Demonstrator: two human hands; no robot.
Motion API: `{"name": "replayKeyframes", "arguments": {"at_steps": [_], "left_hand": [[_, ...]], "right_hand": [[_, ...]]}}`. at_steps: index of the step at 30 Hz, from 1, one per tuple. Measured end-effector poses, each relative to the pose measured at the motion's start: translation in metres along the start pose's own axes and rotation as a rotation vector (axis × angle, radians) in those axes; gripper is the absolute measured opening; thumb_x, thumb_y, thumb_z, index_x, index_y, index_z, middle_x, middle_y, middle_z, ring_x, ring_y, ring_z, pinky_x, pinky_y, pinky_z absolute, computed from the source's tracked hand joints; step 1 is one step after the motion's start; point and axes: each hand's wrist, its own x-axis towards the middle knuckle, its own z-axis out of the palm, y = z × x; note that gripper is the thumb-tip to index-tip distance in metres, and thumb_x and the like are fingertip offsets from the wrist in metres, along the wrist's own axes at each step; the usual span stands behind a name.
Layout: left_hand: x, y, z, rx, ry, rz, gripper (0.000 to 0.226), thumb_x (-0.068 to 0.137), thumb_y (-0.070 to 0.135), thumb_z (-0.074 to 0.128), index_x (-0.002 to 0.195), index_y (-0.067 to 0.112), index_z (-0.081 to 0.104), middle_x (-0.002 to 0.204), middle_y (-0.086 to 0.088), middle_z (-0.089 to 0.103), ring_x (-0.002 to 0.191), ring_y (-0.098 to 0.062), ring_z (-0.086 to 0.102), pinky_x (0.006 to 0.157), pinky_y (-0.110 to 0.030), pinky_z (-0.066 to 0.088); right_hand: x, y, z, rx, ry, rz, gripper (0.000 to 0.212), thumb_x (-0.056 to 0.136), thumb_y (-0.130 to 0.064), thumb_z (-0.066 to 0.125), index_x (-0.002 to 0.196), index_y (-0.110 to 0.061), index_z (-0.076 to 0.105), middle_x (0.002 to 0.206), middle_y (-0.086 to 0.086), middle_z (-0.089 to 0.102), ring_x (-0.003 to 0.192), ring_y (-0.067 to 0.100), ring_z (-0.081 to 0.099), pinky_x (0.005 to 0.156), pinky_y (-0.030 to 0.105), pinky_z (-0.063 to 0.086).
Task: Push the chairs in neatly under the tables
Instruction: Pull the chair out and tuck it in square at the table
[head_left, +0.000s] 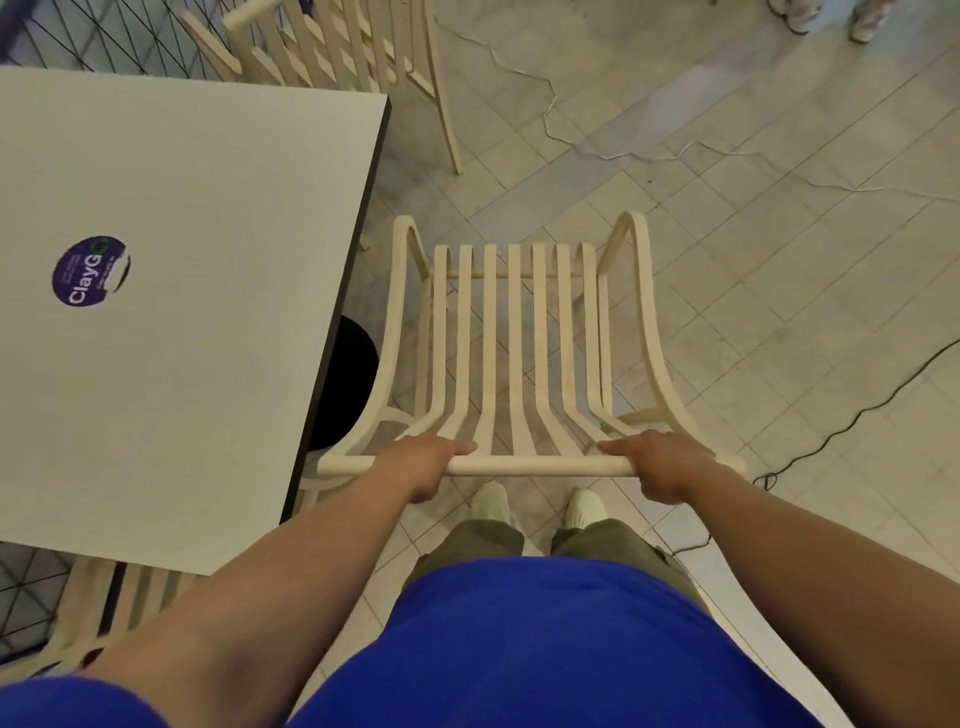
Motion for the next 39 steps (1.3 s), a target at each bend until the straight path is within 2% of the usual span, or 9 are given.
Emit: {"name": "replayKeyframes", "arguments": {"at_steps": [4,6,8,12,16,21,25,29,39], "left_hand": [[0.003,0.012,-0.002,-0.045,-0.002,0.003,0.091,0.090,-0.005,0.048,0.154,0.053,0.020,0.131,-0.002,0.053,0.094,-0.023,0.055,0.081,-0.038,0.051],[0.008,0.016,-0.003,-0.047,-0.007,-0.005,0.091,0.090,-0.005,0.050,0.153,0.054,0.020,0.131,-0.001,0.053,0.104,-0.025,0.058,0.091,-0.045,0.052],[0.011,0.022,-0.006,-0.062,-0.018,-0.023,0.094,0.088,-0.006,0.052,0.152,0.056,0.020,0.126,-0.001,0.053,0.106,-0.027,0.059,0.094,-0.052,0.052],[0.015,0.036,-0.013,-0.114,-0.033,-0.037,0.096,0.087,-0.006,0.054,0.153,0.053,0.019,0.126,-0.003,0.052,0.103,-0.026,0.060,0.089,-0.046,0.055],[0.026,0.052,-0.016,-0.152,-0.029,-0.081,0.097,0.085,-0.004,0.057,0.153,0.055,0.019,0.129,-0.002,0.051,0.105,-0.027,0.059,0.089,-0.047,0.054],[0.042,0.089,-0.031,-0.228,0.000,-0.138,0.098,0.085,-0.008,0.054,0.152,0.054,0.018,0.126,0.001,0.053,0.095,-0.022,0.056,0.083,-0.043,0.055],[0.052,0.122,-0.044,-0.259,-0.009,-0.200,0.100,0.086,-0.009,0.051,0.152,0.058,0.016,0.145,0.001,0.046,0.119,-0.027,0.055,0.090,-0.046,0.052],[0.062,0.149,-0.062,-0.315,0.013,-0.229,0.094,0.090,-0.006,0.049,0.153,0.056,0.018,0.141,-0.002,0.048,0.115,-0.027,0.056,0.091,-0.044,0.052],[0.080,0.204,-0.082,-0.436,0.044,-0.311,0.092,0.092,-0.004,0.052,0.153,0.056,0.019,0.143,-0.002,0.049,0.113,-0.025,0.057,0.090,-0.040,0.054]], "right_hand": [[0.004,0.013,-0.015,-0.036,-0.005,0.015,0.076,0.092,-0.007,0.057,0.151,-0.044,0.029,0.123,-0.001,0.056,0.088,0.012,0.050,0.081,0.028,0.048],[0.008,0.020,-0.022,-0.068,0.001,0.016,0.075,0.092,-0.008,0.057,0.151,-0.045,0.028,0.125,-0.002,0.055,0.089,0.012,0.049,0.083,0.028,0.048],[0.012,0.028,-0.030,-0.094,0.002,0.009,0.075,0.092,-0.009,0.057,0.152,-0.044,0.028,0.127,-0.001,0.055,0.094,0.013,0.053,0.081,0.027,0.045],[0.018,0.041,-0.043,-0.122,0.008,-0.008,0.074,0.093,-0.009,0.057,0.151,-0.044,0.029,0.129,-0.002,0.055,0.098,0.013,0.056,0.079,0.025,0.042],[0.031,0.063,-0.061,-0.172,-0.010,-0.061,0.075,0.091,-0.013,0.061,0.150,-0.046,0.029,0.129,-0.002,0.057,0.101,0.015,0.059,0.080,0.026,0.045],[0.054,0.106,-0.093,-0.245,-0.034,-0.131,0.075,0.091,-0.011,0.059,0.151,-0.045,0.028,0.131,0.000,0.056,0.106,0.018,0.060,0.083,0.029,0.047],[0.069,0.139,-0.117,-0.296,-0.053,-0.200,0.073,0.093,-0.010,0.055,0.152,-0.043,0.028,0.134,0.002,0.055,0.110,0.020,0.059,0.083,0.029,0.046],[0.087,0.168,-0.144,-0.361,-0.054,-0.263,0.071,0.094,-0.011,0.055,0.153,-0.041,0.028,0.136,0.002,0.054,0.113,0.021,0.058,0.082,0.029,0.043],[0.114,0.220,-0.176,-0.415,-0.042,-0.394,0.071,0.092,-0.008,0.060,0.152,-0.035,0.033,0.134,0.003,0.056,0.111,0.021,0.059,0.093,0.034,0.048]]}}
